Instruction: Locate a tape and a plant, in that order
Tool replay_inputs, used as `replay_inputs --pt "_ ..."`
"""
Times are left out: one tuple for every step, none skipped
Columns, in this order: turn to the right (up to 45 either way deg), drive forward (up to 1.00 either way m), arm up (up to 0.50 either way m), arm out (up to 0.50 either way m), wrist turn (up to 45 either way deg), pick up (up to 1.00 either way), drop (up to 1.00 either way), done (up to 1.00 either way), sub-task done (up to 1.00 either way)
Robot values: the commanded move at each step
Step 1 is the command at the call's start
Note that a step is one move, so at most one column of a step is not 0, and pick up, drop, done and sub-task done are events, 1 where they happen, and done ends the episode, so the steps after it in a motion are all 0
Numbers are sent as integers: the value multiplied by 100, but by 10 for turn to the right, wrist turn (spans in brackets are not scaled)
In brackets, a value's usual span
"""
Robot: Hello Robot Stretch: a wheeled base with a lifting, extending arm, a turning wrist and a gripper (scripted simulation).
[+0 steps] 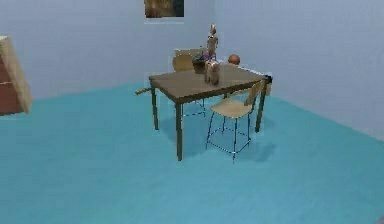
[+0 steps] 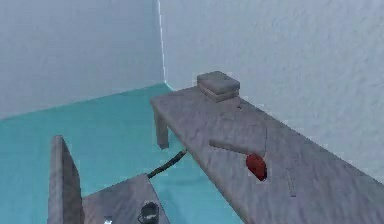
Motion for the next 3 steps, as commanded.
replay_inputs --pt "0 100 0 0 0 0 0 0 0" --pt "0 50 0 0 0 0 0 0 0" --pt "0 0 0 0 0 0 0 100 0"
